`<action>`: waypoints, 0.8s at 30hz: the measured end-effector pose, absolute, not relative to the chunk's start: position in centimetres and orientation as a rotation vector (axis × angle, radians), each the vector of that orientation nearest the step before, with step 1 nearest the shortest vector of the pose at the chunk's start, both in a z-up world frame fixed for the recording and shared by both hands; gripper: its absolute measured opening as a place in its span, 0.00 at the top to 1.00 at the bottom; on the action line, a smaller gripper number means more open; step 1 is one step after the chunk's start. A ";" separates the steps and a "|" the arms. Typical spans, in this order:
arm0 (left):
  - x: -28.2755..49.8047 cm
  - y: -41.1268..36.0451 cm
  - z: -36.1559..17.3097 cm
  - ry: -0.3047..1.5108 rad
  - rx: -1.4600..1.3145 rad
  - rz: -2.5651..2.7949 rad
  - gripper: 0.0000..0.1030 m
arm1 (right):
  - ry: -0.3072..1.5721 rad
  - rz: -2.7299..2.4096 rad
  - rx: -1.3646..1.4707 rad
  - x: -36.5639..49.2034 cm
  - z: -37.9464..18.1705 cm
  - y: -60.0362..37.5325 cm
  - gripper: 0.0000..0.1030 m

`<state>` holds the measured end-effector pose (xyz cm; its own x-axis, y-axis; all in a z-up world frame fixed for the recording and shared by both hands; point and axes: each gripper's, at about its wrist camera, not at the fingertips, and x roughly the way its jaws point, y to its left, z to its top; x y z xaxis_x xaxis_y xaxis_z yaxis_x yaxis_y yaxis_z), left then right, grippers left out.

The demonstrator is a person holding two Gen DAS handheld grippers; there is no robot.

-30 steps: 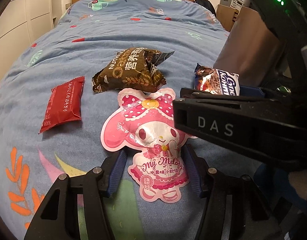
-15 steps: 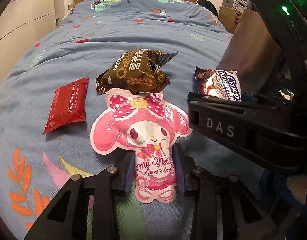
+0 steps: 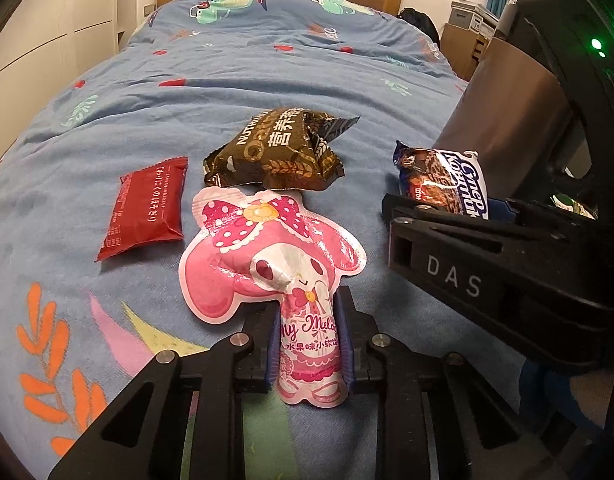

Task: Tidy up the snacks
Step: 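Lift and carry both held bags past the thermos toward the green tray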

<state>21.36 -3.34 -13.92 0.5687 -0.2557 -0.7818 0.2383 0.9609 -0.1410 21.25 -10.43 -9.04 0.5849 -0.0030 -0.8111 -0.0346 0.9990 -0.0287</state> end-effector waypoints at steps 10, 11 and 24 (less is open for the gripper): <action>20.5 -2.7 -13.0 0.903 -0.037 -0.281 0.86 | 0.926 0.009 -0.073 19.7 -7.5 -10.3 0.50; 20.4 -2.7 -12.9 0.900 -0.036 -0.283 0.86 | 0.924 0.007 -0.072 19.6 -7.4 -10.3 0.50; 19.4 -2.8 -12.6 0.871 -0.028 -0.274 0.87 | 0.923 0.014 -0.070 16.9 -6.1 -11.7 0.51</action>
<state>19.44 -2.79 -12.56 0.6115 -0.2487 -0.7511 0.2264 0.9646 -0.1351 16.95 -11.74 -6.06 0.6034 -0.0180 -0.7972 -0.0420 0.9976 -0.0543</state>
